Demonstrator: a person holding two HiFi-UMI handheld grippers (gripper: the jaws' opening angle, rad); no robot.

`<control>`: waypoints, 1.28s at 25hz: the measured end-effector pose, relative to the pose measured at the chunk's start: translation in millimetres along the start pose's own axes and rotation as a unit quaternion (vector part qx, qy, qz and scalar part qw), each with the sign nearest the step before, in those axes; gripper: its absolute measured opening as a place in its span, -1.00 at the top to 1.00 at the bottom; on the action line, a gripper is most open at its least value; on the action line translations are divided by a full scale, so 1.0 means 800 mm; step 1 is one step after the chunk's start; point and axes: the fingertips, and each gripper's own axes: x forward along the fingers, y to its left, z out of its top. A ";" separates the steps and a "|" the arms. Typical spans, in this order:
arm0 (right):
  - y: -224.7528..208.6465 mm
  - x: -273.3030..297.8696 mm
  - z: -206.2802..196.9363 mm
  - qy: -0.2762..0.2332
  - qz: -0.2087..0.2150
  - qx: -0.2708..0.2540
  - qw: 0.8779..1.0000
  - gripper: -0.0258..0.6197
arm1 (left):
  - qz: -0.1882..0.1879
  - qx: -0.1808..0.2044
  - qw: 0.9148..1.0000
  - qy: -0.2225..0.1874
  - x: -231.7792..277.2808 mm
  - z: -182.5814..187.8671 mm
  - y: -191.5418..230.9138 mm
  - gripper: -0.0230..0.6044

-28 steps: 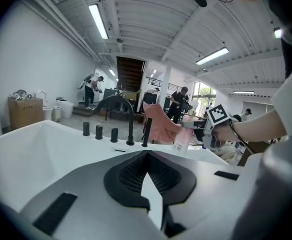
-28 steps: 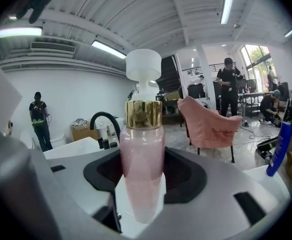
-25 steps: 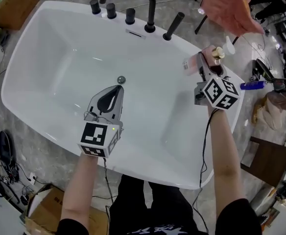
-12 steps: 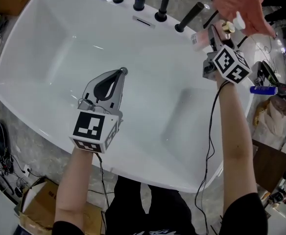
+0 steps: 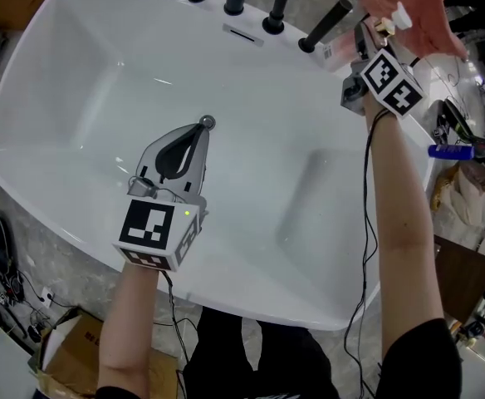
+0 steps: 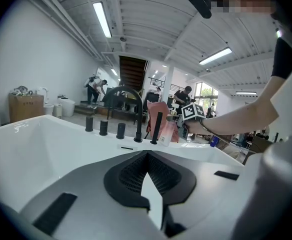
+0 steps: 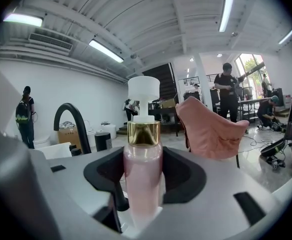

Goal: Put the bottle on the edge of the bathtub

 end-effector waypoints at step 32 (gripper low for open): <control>0.035 -0.080 -0.014 0.021 0.044 -0.107 0.993 0.06 | 0.006 -0.010 1.000 -0.007 -0.016 0.035 -0.046 0.88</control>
